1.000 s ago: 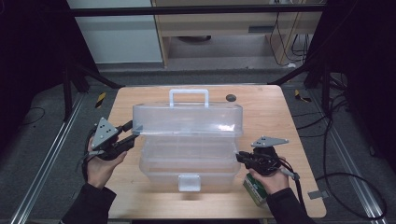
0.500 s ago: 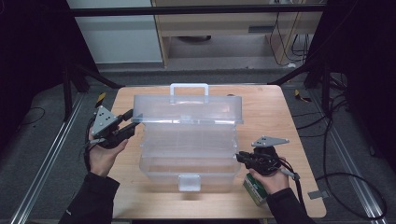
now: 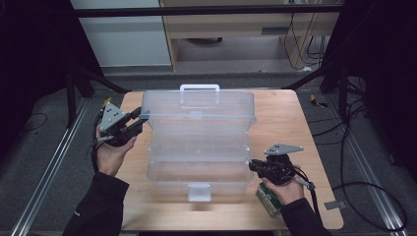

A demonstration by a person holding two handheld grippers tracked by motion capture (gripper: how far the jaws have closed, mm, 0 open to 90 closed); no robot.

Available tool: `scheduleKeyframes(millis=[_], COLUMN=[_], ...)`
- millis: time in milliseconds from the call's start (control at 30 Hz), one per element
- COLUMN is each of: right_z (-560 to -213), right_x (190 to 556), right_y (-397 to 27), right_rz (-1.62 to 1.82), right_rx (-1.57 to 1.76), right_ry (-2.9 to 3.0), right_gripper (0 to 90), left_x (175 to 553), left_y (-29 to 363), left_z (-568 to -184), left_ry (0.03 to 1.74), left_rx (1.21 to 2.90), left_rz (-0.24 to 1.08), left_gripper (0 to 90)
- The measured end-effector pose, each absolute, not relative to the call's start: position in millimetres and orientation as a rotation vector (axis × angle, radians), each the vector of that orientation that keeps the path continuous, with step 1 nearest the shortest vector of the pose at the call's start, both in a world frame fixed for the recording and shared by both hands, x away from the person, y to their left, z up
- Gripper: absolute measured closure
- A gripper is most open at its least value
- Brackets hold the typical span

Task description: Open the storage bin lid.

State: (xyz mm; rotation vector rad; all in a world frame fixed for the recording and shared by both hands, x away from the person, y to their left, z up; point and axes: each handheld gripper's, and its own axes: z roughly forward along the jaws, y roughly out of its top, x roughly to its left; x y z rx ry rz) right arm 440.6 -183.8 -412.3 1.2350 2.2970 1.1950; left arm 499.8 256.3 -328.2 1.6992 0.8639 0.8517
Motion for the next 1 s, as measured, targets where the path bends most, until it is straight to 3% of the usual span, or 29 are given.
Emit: scheduleKeyframes(millis=[1000], right_z=[-413.3], right_x=[444.6], right_y=[-181.6], right_rz=[1.174], right_rx=[1.254], right_ry=[2.301], right_gripper=[73.8], left_x=[523.2], left_y=[249.3], left_z=[-319.2], left_ry=[0.921], left_rx=[1.674], left_rz=[0.884], left_gripper=[73.3])
